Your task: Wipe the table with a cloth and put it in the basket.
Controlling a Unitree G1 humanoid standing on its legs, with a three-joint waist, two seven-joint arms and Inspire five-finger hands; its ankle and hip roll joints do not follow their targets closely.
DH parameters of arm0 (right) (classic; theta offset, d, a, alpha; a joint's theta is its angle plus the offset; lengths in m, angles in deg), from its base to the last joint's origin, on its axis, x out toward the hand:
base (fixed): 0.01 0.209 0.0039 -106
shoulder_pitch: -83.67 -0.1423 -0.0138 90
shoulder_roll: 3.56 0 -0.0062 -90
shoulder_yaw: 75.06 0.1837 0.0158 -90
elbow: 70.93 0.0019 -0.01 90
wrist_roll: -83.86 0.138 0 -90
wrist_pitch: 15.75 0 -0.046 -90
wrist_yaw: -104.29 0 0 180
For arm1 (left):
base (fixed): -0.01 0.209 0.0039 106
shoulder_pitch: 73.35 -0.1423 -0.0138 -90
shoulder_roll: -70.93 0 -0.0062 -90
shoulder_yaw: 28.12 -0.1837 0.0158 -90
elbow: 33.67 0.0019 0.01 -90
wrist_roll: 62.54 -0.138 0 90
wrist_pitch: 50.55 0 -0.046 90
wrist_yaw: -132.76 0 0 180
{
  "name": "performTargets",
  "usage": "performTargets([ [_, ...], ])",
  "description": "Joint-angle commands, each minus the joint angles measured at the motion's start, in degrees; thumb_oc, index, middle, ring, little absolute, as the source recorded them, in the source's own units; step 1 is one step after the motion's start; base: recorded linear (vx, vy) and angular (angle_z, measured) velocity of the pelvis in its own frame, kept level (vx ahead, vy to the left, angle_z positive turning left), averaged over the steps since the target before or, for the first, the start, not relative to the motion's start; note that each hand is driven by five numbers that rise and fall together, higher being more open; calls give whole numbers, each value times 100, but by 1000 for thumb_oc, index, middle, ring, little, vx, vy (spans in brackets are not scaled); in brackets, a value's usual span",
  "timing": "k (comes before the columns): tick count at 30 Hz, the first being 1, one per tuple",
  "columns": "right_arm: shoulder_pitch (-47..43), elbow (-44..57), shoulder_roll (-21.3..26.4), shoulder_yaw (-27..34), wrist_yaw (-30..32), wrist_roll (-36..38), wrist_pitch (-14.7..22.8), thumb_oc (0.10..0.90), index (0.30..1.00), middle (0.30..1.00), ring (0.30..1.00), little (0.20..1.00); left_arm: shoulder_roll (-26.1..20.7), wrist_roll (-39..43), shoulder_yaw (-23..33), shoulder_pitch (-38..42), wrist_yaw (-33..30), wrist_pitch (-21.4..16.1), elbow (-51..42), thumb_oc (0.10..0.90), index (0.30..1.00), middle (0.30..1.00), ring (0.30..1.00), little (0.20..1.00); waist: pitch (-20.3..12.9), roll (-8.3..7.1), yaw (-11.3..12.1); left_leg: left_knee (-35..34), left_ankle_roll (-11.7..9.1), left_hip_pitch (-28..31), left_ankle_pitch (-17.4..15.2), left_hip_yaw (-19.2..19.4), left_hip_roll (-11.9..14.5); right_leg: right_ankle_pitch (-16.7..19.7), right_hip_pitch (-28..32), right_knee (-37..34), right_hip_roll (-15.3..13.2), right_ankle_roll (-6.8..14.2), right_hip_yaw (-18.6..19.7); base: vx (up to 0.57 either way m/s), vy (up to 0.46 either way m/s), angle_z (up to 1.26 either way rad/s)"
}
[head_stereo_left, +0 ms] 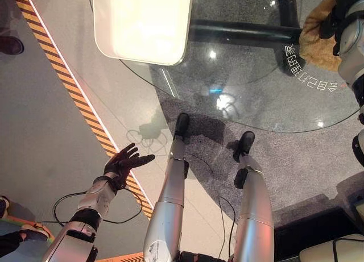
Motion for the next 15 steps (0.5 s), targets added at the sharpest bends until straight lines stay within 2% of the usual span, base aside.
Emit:
performTargets([
  [1, -417, 361, 8, -49, 698, 244, 196, 100, 300, 300, 300, 200, -139, 163, -153, -193, -53, -135, 177, 800, 900, 900, 900, 900, -86, 124, -40, 62, 744, 92, -301, 430, -692, 99, 362, -617, 406, -185, -612, 0, 0, 0],
  [15, -567, 983, -608, 11, 1027, 377, 83, 100, 300, 300, 300, 200, 51, 101, -221, -270, -34, -225, 69, 800, 900, 900, 900, 900, -86, 177, 117, 21, 736, 108, -279, 376, -751, 88, 423, -697, 367, -190, -702, 0, 0, 0],
])
